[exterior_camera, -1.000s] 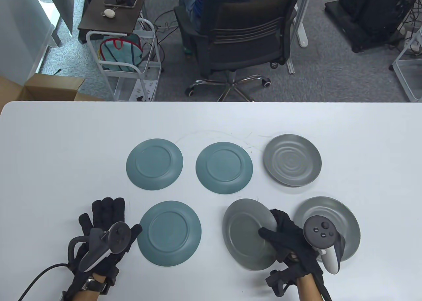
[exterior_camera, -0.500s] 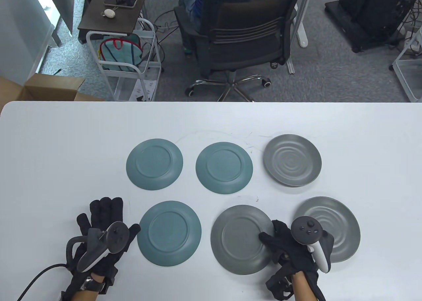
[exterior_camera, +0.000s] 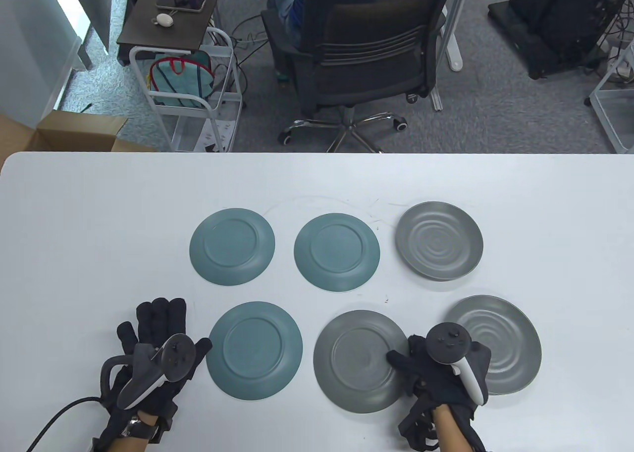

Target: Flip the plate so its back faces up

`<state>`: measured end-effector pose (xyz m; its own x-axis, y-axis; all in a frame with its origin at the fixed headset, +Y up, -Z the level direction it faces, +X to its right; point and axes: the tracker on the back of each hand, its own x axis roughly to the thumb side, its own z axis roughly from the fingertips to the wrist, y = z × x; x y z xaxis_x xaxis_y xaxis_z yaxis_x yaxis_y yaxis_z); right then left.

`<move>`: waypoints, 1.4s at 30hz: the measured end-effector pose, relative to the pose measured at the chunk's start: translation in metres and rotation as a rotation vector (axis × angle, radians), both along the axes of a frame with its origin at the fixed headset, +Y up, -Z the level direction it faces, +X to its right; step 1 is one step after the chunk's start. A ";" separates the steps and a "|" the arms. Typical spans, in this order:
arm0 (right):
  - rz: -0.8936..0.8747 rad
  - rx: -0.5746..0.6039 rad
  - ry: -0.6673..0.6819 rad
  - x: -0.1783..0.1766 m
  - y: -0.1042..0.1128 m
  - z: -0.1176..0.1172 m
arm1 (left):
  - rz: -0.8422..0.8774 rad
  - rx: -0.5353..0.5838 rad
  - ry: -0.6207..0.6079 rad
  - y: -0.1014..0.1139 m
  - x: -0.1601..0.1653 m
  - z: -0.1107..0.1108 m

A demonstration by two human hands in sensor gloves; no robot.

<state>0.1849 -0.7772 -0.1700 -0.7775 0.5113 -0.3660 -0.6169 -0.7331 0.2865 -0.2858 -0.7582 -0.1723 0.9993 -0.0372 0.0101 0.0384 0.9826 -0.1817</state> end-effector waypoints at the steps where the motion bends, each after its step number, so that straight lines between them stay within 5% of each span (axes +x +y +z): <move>1: 0.033 0.000 0.012 -0.002 0.001 0.000 | 0.000 0.001 -0.002 0.000 0.000 0.000; 32: 0.573 -0.036 0.151 -0.040 0.012 -0.003 | -0.024 0.016 -0.018 0.000 0.005 0.002; 42: 0.533 0.079 0.132 -0.032 0.023 0.007 | -0.024 0.002 -0.016 0.000 0.006 0.003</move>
